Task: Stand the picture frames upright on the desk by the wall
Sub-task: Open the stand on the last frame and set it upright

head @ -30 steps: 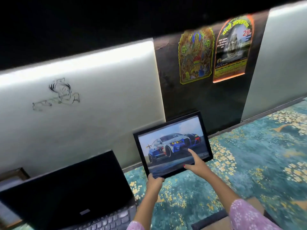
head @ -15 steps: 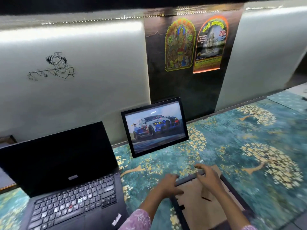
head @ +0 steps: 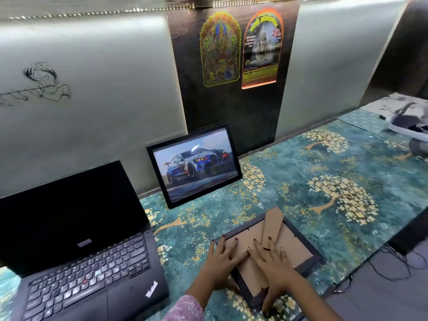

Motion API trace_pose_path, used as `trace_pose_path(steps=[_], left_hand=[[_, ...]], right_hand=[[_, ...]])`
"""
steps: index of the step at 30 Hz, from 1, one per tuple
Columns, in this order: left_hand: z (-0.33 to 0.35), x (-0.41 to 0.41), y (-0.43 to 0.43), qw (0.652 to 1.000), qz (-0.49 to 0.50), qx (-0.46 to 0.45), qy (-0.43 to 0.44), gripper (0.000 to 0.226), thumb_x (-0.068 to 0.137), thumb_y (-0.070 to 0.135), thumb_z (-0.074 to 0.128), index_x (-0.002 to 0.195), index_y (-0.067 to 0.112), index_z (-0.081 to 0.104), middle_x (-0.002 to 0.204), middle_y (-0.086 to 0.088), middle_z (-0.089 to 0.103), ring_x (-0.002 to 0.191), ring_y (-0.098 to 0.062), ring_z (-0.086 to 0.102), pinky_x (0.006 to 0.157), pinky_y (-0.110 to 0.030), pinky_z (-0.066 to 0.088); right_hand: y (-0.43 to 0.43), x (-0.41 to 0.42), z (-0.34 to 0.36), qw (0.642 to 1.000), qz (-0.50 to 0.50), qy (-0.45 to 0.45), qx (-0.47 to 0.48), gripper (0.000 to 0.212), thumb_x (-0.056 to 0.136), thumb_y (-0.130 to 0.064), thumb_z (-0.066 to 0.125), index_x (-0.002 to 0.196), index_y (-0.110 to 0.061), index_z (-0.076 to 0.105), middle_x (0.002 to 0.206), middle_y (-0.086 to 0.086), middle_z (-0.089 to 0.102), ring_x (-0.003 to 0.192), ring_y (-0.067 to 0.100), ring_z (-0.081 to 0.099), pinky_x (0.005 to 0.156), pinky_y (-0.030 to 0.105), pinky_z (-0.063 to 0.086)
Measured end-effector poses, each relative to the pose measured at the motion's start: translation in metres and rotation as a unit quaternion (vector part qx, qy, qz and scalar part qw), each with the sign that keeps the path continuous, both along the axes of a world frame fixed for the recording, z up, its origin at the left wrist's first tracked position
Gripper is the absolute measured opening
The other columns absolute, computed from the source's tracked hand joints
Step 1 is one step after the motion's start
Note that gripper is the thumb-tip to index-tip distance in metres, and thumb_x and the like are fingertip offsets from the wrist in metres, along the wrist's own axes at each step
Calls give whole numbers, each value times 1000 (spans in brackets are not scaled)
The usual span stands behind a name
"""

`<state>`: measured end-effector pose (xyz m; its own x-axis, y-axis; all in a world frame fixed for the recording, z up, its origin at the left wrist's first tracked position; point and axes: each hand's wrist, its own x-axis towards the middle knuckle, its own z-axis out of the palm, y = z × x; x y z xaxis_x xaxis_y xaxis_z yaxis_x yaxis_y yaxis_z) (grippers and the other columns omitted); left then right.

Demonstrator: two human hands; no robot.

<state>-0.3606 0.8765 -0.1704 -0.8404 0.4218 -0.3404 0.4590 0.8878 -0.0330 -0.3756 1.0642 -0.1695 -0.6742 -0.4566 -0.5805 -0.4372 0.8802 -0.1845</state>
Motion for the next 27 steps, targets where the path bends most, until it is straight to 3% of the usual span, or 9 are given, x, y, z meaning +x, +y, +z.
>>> trace_pose_path(steps=[1,4,8,11,13,16,20,24,27], left_hand=[[3,3,-3,999,-26,-27,-10,95,68,70,54,145,38,8,156,-9,23,139,-45,22,108,-66,21],[-11,3,-10,1000,2,-18,-8,88,47,78,59,124,39,42,120,2,67,106,-28,66,84,-53,54],[-22,1,-13,998,-4,20,60,77,42,77,57,106,34,48,88,8,73,84,-15,71,71,-38,61],[-10,5,-10,995,41,84,43,59,67,81,27,90,34,55,79,11,68,78,-9,69,68,-25,58],[-3,4,-10,989,55,130,36,78,75,77,4,91,27,61,91,7,64,83,-12,64,74,-23,53],[3,-1,-12,977,67,200,-14,98,66,80,6,110,13,60,115,-9,54,102,-27,54,90,-36,43],[5,-1,-14,960,175,217,-25,42,84,42,48,111,11,57,123,-8,51,107,-28,55,93,-37,46],[7,-10,-9,844,442,298,-56,49,82,16,54,126,2,42,130,-15,42,116,-29,49,93,-32,44],[19,-22,0,645,603,431,-184,41,84,15,52,119,-4,43,92,-12,51,78,-28,57,54,-29,49]], right_hand=[[1,2,-1,1000,8,6,6,136,50,-57,77,142,-25,-19,149,-4,-34,134,36,-34,109,63,-11],[10,1,-5,999,36,29,-4,131,51,-65,72,141,-32,-18,152,-6,-28,136,35,-31,112,60,-8],[26,10,-24,974,109,195,-33,105,56,-82,39,140,-37,-5,154,-1,-18,141,30,-17,115,49,14],[35,18,-47,961,149,231,-37,91,71,-78,19,143,-24,6,155,8,-16,141,29,-12,113,41,-8],[30,21,-57,935,154,310,-74,74,85,-60,23,144,-16,12,155,13,7,138,27,13,115,39,6],[21,9,-44,927,133,331,-120,40,74,-18,42,108,-18,62,107,2,72,91,21,69,70,26,58],[26,-16,-29,923,96,357,-103,15,73,-27,52,85,-24,60,81,-10,71,66,11,63,50,22,52],[25,-15,-26,934,-20,330,-136,31,64,-16,70,89,-26,57,85,-11,67,73,11,62,57,22,51],[22,-15,-25,915,-153,325,-182,32,69,-10,65,100,-15,60,97,3,65,83,20,64,68,32,56]])
